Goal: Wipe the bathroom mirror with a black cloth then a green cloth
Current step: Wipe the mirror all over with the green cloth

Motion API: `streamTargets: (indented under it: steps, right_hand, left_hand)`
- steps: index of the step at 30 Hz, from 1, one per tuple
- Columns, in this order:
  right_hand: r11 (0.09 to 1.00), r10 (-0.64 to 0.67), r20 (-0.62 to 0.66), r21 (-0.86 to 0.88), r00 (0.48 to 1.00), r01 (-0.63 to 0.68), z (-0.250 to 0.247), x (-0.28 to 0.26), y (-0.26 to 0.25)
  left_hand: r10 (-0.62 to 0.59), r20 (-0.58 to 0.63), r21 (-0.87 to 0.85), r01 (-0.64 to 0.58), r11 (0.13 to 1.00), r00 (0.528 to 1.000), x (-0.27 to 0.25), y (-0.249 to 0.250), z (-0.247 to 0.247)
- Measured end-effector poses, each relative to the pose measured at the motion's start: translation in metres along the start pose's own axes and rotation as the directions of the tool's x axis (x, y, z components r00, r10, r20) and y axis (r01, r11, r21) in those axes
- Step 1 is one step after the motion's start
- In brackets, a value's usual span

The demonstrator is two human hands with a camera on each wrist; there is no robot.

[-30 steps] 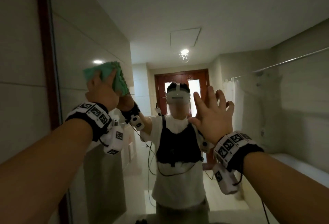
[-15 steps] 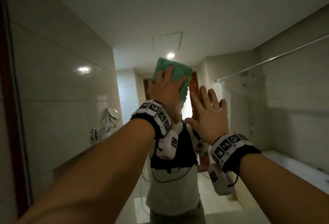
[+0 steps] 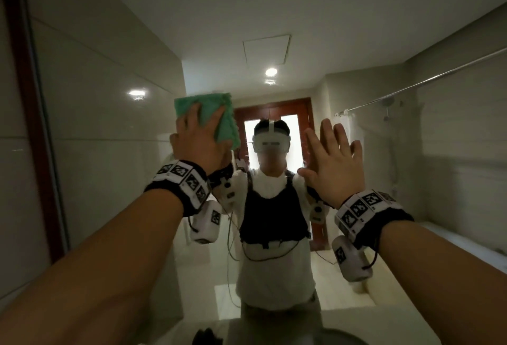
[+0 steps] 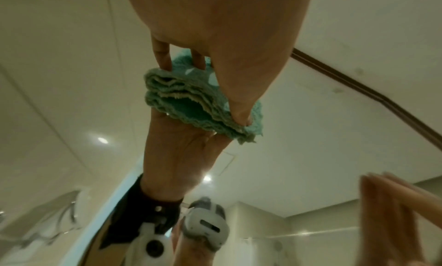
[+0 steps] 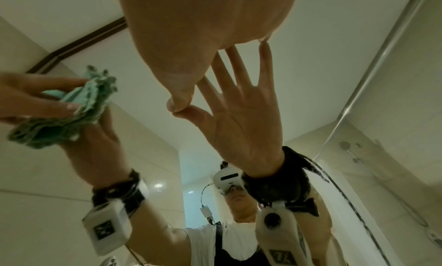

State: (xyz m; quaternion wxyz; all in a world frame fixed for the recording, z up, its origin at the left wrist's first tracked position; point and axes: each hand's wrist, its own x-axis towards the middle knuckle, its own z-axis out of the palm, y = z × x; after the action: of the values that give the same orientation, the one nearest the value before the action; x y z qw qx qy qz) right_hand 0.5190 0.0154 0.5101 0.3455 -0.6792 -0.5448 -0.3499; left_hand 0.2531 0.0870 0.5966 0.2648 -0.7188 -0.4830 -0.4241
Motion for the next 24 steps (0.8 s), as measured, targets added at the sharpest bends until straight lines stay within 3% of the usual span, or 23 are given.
streamTargets:
  steps: [5,11,18,24]
  right_hand:
    - [1.000,0.028,0.022,0.013,0.999,-0.028,-0.003,-0.002,-0.006]
    - [1.000,0.025,0.026,-0.010,0.999,-0.025,-0.004,-0.004,-0.009]
    - [0.994,-0.065,-0.033,0.083,0.997,0.067,0.008,-0.040,0.009]
    - [0.998,0.045,-0.023,0.034,0.999,-0.044,0.027,-0.089,0.040]
  left_hand:
    - [-0.120,0.025,-0.014,0.120,0.993,0.992,-0.023,-0.047,0.003]
    - [-0.165,0.038,-0.069,0.167,0.984,0.986,-0.049,-0.038,0.016]
    - [-0.007,0.088,-0.036,0.010,0.999,0.996,-0.079,0.018,0.033]
    - [0.103,0.123,-0.039,-0.099,0.994,0.987,-0.101,0.092,0.062]
